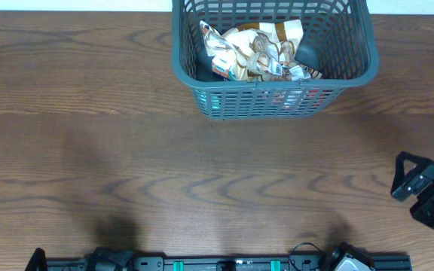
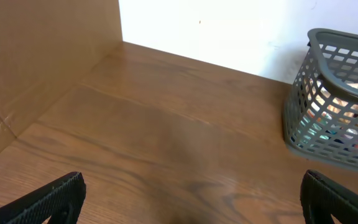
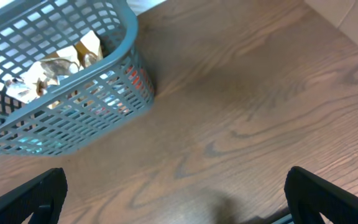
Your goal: Pack container
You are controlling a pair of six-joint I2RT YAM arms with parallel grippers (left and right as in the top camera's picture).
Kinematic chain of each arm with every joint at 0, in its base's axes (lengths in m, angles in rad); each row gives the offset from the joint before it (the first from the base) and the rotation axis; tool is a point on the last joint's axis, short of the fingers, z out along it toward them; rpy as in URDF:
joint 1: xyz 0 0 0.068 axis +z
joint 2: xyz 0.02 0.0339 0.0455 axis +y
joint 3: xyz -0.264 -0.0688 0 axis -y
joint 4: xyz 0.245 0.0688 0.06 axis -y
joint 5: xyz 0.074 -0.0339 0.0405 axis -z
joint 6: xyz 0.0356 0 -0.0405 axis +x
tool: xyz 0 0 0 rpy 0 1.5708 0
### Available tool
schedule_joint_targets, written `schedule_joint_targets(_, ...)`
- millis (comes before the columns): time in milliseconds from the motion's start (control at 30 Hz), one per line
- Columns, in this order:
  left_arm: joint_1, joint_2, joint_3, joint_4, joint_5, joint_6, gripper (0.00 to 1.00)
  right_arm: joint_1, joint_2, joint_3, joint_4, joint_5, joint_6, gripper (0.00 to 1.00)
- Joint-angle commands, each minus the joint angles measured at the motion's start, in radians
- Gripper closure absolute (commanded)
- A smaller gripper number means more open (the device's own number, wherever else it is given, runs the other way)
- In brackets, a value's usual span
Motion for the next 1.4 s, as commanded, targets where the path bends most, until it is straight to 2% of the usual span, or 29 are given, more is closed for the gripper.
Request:
schedule_joint_targets(0,0.005,0.002,0.000,-0.078,-0.003,0.006,0.01,-0.002,0.013,-0.019,-0.002,0.006,0.008,0.01)
schedule_joint_targets(800,0.005,0.002,0.000,-0.078,-0.003,0.006,0.01,-0.002,0.013,-0.019,-0.002,0.007,0.008,0.01)
schedule_joint_targets(1000,0.079,-0.009,0.001,-0.064,-0.013,0.010,0.01,-0.002,0.013,-0.019,-0.002,0.007,0.008,0.01)
schedule_joint_targets(1100,0.130,-0.028,-0.004,0.070,0.053,0.010,0.01,-0.002,0.013,-0.019,-0.002,0.007,0.008,0.01)
schedule_joint_targets(1200,0.172,-0.057,-0.042,0.304,0.144,0.010,0.01,-0.002,0.013,-0.019,-0.002,0.007,0.008,0.01)
schedule_joint_targets(1367,0.229,-0.136,-0.236,0.651,0.247,0.018,0.01,-0.002,0.013,-0.019,-0.002,0.007,0.008,0.01)
